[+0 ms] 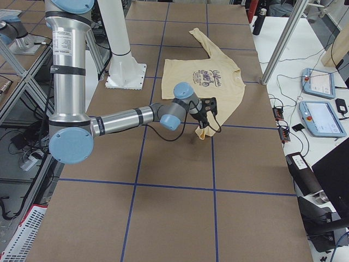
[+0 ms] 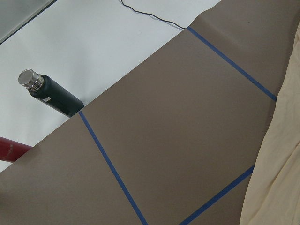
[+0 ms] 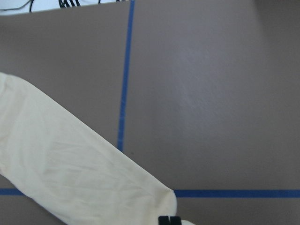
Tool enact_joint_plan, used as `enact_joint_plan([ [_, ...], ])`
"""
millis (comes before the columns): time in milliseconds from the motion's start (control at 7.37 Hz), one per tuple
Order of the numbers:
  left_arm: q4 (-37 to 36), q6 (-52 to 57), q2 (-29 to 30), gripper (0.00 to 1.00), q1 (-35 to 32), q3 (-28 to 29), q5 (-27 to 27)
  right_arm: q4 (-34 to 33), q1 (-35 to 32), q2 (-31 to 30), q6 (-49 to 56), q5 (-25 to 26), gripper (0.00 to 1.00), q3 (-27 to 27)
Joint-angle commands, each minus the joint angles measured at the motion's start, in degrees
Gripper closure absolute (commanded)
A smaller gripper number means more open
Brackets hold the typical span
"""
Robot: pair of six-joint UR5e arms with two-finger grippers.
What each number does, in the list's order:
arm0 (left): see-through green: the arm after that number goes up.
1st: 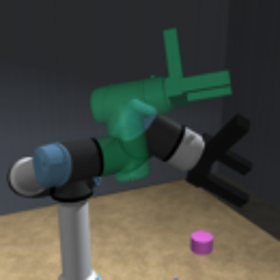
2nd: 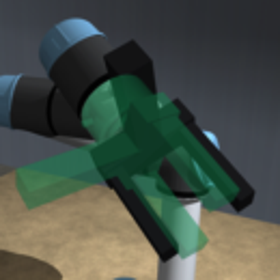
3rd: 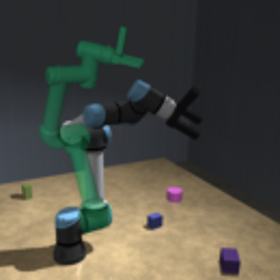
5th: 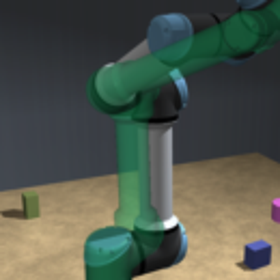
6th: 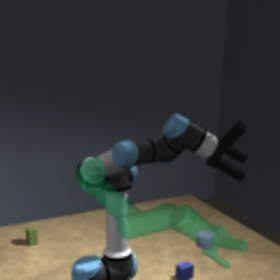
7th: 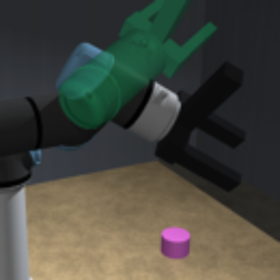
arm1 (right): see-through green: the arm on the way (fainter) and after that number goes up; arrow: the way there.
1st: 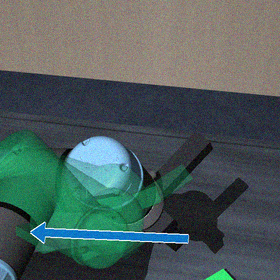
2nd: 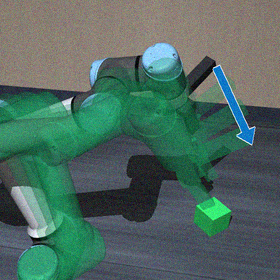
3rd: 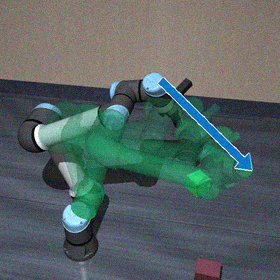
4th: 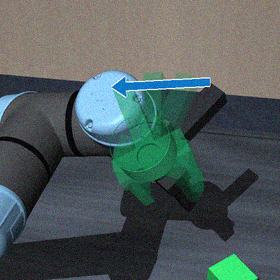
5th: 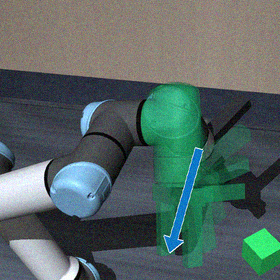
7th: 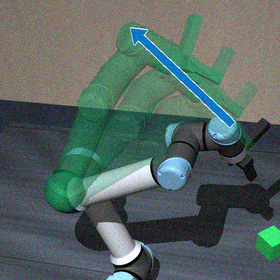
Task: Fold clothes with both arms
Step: 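Move the right gripper to the sleeve cuff nearest it and grasp it, then carry the grasped sleeve across the shirt front toward the collar and release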
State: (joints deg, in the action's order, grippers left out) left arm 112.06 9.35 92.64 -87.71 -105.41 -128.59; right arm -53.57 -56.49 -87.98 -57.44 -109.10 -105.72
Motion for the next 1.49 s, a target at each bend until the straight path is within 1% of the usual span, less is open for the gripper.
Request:
enact_joint_plan([
  [0, 0.0, -0.03, 0.0, 0.0, 0.0, 0.03, 0.0, -22.28, 0.84, 16.97, -6.68, 3.34, 1.0, -3.8],
  [136, 0.0, -0.03, 0.09, 0.0, 0.0, 0.03, 0.0, -30.98, 3.81, 24.8, -10.12, 7.19, 1.0, -3.01],
  [271, 0.0, -0.03, 0.09, 0.0, 0.0, 0.11, 0.0, -37.25, 6.11, 31.14, -14.15, 10.8, 1.0, -2.05],
  [407, 0.0, -0.03, 0.09, 0.0, 0.0, 0.2, 0.0, -38.44, 8.39, 35.99, -18.37, 14.57, 1.0, 0.23],
  [543, -0.09, -0.03, 0.09, 0.0, 0.0, 0.2, 0.0, -38.54, 11.02, 41.0, -22.94, 19.4, 1.0, 4.34],
  [679, -0.09, -0.03, 0.0, 0.0, -0.09, 0.38, 0.0, -38.54, 12.18, 48.45, -25.77, 21.8, 1.0, 12.47],
  [814, 0.0, -0.03, 0.0, 0.0, 0.0, 0.55, 0.0, -38.54, 12.89, 57.13, -28.67, 22.6, 1.0, 22.73],
  [950, 0.0, -0.03, 0.0, 0.0, 0.0, 0.64, 0.0, -38.54, 14.11, 65.23, -30.52, 24.44, 1.0, 32.23],
  [1086, -0.09, -0.03, 0.0, 0.0, 0.0, 0.99, 0.09, -38.54, 15.52, 70.61, -31.06, 25.15, 1.0, 37.29],
  [1222, -0.09, -0.12, 0.0, 0.0, 0.0, 1.25, 0.09, -38.54, 17.01, 74.41, -32.55, 26.47, 1.0, 41.25],
  [1357, -0.09, -0.12, 0.0, 0.0, 0.0, 1.52, 0.09, -38.37, 19.29, 77.06, -32.74, 29.18, 1.0, 44.42],
])
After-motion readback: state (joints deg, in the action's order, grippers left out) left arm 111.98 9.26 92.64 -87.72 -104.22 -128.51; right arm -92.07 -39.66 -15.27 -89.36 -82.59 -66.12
